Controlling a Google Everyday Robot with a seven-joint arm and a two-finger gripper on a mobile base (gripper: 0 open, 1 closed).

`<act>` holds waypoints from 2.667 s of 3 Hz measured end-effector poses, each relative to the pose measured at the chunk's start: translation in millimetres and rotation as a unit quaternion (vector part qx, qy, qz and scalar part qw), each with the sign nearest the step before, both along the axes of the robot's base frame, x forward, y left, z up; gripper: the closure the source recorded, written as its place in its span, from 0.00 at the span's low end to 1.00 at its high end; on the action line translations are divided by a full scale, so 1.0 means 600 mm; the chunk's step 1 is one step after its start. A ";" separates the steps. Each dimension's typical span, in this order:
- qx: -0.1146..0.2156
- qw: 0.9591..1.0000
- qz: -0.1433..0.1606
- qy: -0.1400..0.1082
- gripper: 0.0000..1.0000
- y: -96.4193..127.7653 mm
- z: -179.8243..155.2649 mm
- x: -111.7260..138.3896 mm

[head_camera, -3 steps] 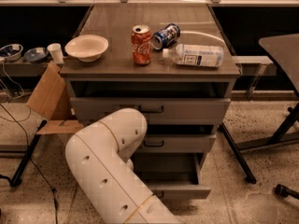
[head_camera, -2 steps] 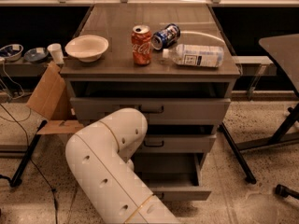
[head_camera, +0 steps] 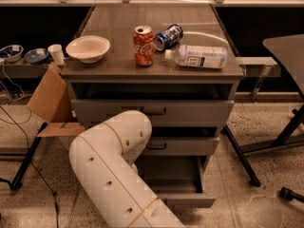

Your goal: Open bottom drawer

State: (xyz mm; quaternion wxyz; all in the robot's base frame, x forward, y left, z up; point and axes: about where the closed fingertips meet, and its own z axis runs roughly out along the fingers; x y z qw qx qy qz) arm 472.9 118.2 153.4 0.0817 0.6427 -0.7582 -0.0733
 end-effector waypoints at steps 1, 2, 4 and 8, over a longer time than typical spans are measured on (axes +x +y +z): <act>-0.005 1.000 0.000 0.017 0.00 -0.011 0.000 -0.025; -0.005 1.000 0.000 0.017 0.00 -0.011 0.001 -0.025; -0.019 0.999 -0.001 0.042 0.00 -0.029 0.008 -0.074; -0.058 0.998 -0.005 0.035 0.00 -0.052 0.098 -0.157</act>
Offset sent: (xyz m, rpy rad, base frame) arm -0.0971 -0.0463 -0.0034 -0.0717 0.1976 -0.0014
